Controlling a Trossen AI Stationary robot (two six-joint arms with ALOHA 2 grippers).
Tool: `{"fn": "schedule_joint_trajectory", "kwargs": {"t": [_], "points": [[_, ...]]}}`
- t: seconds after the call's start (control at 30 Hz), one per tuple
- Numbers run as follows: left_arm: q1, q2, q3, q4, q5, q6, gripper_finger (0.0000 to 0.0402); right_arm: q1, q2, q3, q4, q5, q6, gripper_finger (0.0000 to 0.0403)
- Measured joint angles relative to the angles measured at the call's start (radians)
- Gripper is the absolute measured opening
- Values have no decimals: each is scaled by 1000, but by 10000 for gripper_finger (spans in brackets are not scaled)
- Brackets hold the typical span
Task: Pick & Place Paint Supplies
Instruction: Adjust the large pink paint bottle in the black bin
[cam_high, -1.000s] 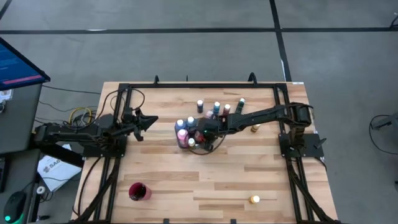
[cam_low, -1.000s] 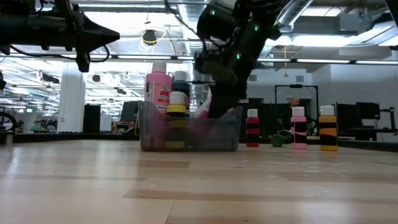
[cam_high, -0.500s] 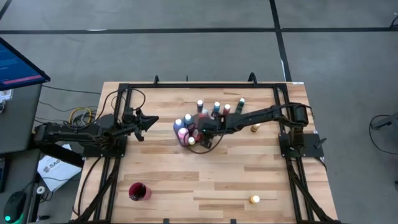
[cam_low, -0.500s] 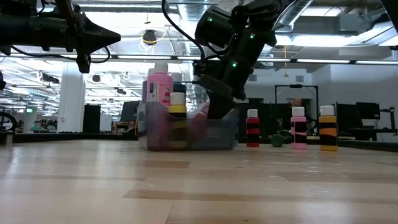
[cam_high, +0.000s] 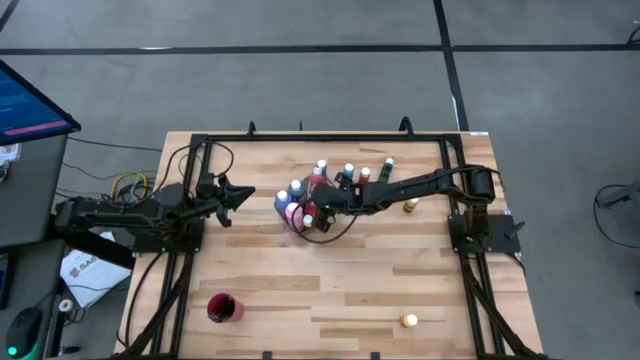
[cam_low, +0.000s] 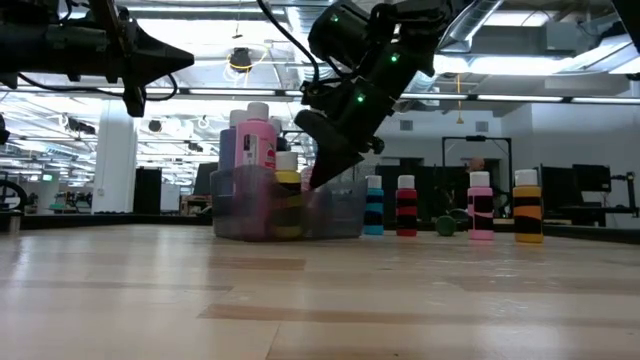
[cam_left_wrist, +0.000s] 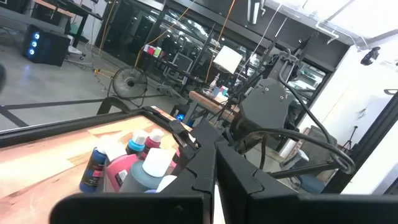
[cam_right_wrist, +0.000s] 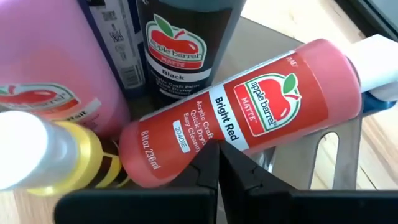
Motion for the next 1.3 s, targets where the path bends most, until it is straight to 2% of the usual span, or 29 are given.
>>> {"fn": "schedule_joint_trajectory", "kwargs": {"t": [0.27, 0.7, 0.87, 1.03, 1.17, 1.3], "points": [[0, 0, 0, 1, 0, 0, 3, -6, 0, -3, 20, -3, 0, 1], [0, 0, 0, 3, 0, 0, 3, -26, -15, -4, -51, -9, -1, 1], [0, 0, 0, 6, 0, 0, 3, -30, -78, -5, -80, -23, -6, 1], [0, 0, 0, 8, 0, 0, 3, -83, -161, -4, -75, -117, 7, 4], [0, 0, 0, 9, 0, 0, 3, -186, -213, -4, -58, -233, 96, 42], [0, 0, 0, 10, 0, 0, 3, -286, -225, -4, -7, -321, 162, 117]]}}
